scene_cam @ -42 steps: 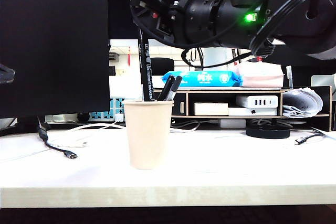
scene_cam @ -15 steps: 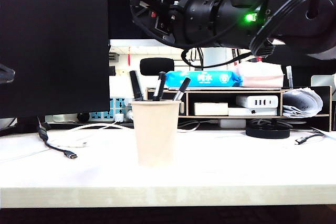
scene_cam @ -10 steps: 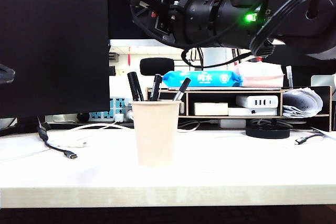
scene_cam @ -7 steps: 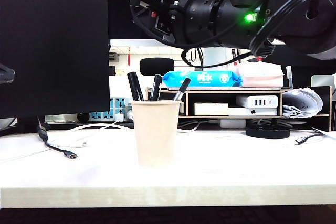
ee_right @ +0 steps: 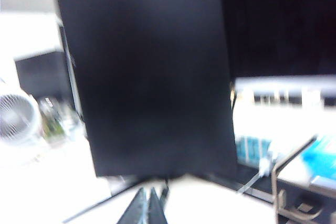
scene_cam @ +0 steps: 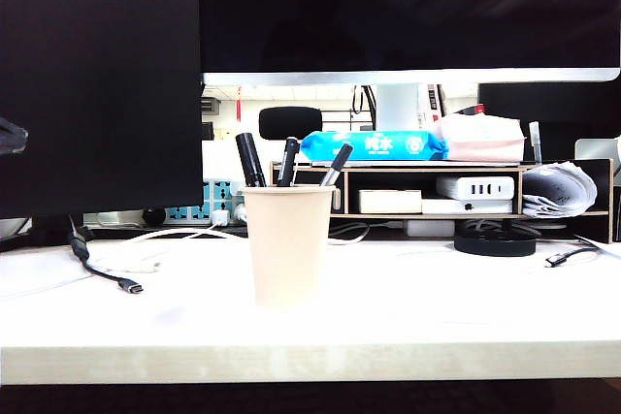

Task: Pick up the marker and insert it into the paper cup.

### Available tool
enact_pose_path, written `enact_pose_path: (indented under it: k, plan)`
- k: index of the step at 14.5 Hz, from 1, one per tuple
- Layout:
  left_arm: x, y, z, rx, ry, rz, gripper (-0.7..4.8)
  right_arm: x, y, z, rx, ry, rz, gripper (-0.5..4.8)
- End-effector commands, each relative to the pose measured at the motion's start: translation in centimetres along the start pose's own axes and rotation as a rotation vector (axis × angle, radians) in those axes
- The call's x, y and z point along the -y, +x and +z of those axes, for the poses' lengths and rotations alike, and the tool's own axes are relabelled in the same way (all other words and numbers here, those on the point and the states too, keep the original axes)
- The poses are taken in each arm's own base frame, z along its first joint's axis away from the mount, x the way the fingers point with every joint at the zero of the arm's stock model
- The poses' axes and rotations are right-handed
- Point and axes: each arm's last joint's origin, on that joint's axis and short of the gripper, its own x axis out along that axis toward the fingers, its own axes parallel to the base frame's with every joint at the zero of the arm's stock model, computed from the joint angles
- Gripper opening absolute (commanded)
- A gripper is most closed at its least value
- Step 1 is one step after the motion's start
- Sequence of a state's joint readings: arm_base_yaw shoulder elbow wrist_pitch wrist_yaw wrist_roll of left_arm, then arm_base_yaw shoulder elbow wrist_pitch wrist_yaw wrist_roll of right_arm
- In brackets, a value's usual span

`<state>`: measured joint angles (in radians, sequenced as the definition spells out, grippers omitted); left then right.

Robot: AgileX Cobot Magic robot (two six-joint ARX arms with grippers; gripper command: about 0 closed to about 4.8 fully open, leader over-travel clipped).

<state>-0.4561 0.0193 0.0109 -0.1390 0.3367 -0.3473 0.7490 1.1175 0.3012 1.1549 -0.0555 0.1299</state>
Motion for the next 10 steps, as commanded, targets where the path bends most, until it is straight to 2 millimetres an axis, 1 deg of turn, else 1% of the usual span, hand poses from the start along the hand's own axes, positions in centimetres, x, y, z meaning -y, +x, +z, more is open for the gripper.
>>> enact_pose_path:
  k: [1,3,6,8,10]
  plan:
    - [-0.1,0.0,-0.1,-0.010,0.003,0.004,-0.04,-0.6,-4.0,2.7,-0.103,0.006,-0.023,-0.08]
    - [-0.1,0.0,-0.1,-0.010,0.003,0.004,-0.05,-1.0,-7.5,4.7,-0.112,0.005,-0.027,-0.08]
    - [-0.1,0.0,-0.1,-0.010,0.003,0.005,-0.05,-1.3,-12.5,6.0,-0.056,0.001,-0.067,-0.07]
    - [0.0,0.0,-0.1,-0.011,0.006,-0.015,-0.04,-1.4,-12.1,6.3,-0.065,0.004,-0.058,-0.06]
    - [0.0,0.0,-0.1,-0.007,0.007,-0.015,-0.05,-1.5,-12.1,6.2,-0.073,0.005,0.001,-0.05]
